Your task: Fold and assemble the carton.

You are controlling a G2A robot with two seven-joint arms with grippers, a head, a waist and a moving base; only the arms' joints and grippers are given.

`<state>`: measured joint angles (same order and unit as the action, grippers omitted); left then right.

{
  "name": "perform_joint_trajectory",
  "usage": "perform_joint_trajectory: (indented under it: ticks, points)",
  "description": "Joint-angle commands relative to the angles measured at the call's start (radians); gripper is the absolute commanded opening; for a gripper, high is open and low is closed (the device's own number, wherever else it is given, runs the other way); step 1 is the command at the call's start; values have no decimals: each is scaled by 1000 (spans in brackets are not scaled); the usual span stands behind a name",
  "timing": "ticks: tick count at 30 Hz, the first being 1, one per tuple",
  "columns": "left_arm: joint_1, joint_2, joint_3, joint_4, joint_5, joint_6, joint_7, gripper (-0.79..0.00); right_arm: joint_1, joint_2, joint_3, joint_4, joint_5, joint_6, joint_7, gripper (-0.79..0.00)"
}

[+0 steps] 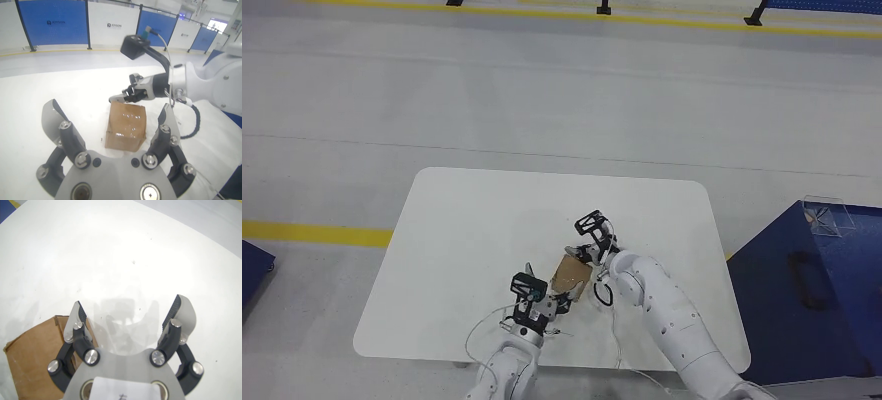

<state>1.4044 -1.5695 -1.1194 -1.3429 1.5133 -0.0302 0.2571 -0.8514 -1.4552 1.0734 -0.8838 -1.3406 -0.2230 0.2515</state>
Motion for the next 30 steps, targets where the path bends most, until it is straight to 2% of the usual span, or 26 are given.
perform_joint_trajectory:
  ticks: [1, 5, 9, 17, 18, 19, 20, 22, 24, 26, 29, 30]
  points:
    - [4, 4, 3, 9, 59, 11, -28, 0, 3, -4, -8, 9, -1, 27, -18, 0]
    - [0, 3, 25, 24, 59, 2, -26, 0, -7, -2, 12, 5, 14, 57, -54, 0]
    - [-52, -4, 56, 137, 98, 52, 30, 0, -47, 14, 65, -42, 45, 55, -65, 0]
    - [-154, -23, 107, 308, 86, 68, 86, 0, -179, 48, 151, -222, 46, 32, -37, 0]
    - [-163, -25, 114, 322, 90, 69, 85, -89, -190, 51, 158, -239, 46, 30, -29, 0]
    - [-172, -26, 118, 337, 94, 73, 84, -382, -200, 53, 164, -254, 45, 29, -22, 0]
    - [-179, -27, 122, 347, 98, 78, 84, -456, -207, 55, 169, -267, 44, 32, -17, 0]
    - [-190, -29, 127, 365, 100, 89, 87, -489, -221, 58, 175, -286, 43, 33, -10, 0]
    - [-197, -31, 132, 376, 100, 97, 89, -480, -230, 60, 181, -299, 43, 38, -7, 0]
    - [-200, -33, 134, 383, 99, 104, 90, -517, -235, 62, 186, -304, 48, 41, -3, 0]
    - [-200, -33, 135, 385, 96, 110, 86, -508, -236, 64, 192, -306, 53, 46, 3, 0]
    - [-198, -33, 134, 384, 89, 109, 81, -600, -237, 64, 195, -307, 56, 48, 3, 0]
